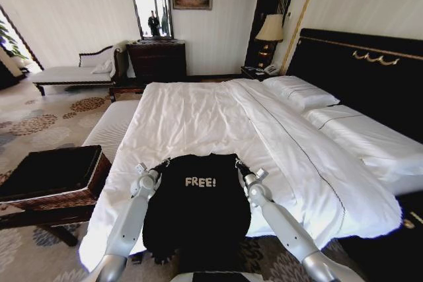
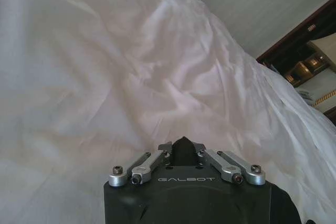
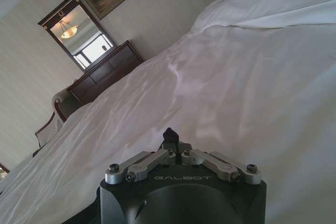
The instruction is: Fold the clothes on the bed and place them into the basket.
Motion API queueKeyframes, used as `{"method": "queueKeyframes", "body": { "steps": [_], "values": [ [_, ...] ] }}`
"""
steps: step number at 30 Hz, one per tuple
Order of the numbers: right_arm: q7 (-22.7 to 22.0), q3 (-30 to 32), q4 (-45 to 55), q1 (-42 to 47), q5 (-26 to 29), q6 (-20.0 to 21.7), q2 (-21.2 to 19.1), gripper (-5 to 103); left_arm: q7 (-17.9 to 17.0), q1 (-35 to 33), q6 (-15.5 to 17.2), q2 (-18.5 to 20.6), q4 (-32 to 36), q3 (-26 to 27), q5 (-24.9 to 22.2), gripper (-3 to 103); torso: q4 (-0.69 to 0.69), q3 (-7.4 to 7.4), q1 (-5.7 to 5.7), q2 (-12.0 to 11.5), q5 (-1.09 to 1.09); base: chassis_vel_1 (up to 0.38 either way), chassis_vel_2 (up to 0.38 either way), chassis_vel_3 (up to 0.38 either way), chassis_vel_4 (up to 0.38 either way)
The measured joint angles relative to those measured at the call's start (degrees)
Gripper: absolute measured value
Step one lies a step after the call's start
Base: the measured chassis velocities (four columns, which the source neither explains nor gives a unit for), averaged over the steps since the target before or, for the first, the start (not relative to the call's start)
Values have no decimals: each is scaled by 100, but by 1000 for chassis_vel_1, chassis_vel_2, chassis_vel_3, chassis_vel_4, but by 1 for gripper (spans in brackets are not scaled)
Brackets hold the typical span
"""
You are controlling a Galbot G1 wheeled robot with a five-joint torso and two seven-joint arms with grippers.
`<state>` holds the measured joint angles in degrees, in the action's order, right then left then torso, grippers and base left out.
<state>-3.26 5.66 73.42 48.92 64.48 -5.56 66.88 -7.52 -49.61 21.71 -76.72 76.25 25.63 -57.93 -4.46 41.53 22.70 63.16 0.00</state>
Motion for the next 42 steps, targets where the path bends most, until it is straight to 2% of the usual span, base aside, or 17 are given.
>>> {"method": "queueKeyframes", "body": {
  "steps": [3,5,9,11,14,16,19,21,26,30,34,36,39,42],
  "values": [
    [-10,-1,24,6,-7,-17,-8,0,26,-18,-14,-2,60,17,-3,17,0,0,0,0,0,0,0,0,0],
    [-81,0,158,33,-11,-78,-57,0,55,-84,-28,28,259,66,-63,3,-1,0,0,0,0,0,0,0,0],
    [-161,18,440,94,-21,-155,-207,0,71,-205,-29,149,599,122,-200,1,1,0,0,-1,1,0,0,0,0],
    [-191,44,905,172,-24,-236,-498,0,73,-354,-25,339,1039,199,-431,0,-1,0,0,-1,0,0,0,0,0],
    [-207,60,1230,200,-14,-268,-678,0,70,-445,-25,481,1364,256,-597,0,-1,0,0,0,-1,0,0,0,0],
    [-228,102,1931,210,116,-279,-999,0,28,-591,-41,783,2022,386,-912,0,-1,0,0,0,-1,0,0,0,0],
    [-230,113,2268,198,202,-281,-1138,0,-10,-656,-43,939,2378,464,-1096,0,0,0,0,0,0,0,0,0,0],
    [-229,114,2762,102,337,-303,-1354,0,-61,-738,-54,1211,2936,612,-1363,0,1,-1,-1,0,-1,0,0,0,0],
    [-207,-27,3059,-337,632,-355,-1577,0,-187,-700,-59,1493,3450,815,-1692,0,0,-1,-1,0,-1,0,0,0,0],
    [-206,-217,2977,-855,826,-373,-1646,0,-283,-458,-57,1653,3497,843,-1827,0,1,-1,-1,0,-3,0,0,0,0],
    [-212,-534,2635,-1429,999,-382,-1666,0,-388,67,-37,1840,3237,700,-1957,0,0,0,-1,0,-1,0,0,0,0],
    [-193,-938,2104,-1945,1082,-387,-1625,0,-445,613,-2,1938,2782,464,-2025,0,-1,0,-1,0,-1,0,0,0,0],
    [-158,-1192,1679,-2259,1093,-400,-1539,0,-450,938,18,1950,2436,303,-2038,0,-1,1,0,-1,0,0,0,0,0],
    [-33,-1533,874,-2843,1090,-423,-1272,0,-452,1550,40,1886,1738,-7,-2035,0,1,2,3,-2,0,0,0,0,0]
  ]
}}
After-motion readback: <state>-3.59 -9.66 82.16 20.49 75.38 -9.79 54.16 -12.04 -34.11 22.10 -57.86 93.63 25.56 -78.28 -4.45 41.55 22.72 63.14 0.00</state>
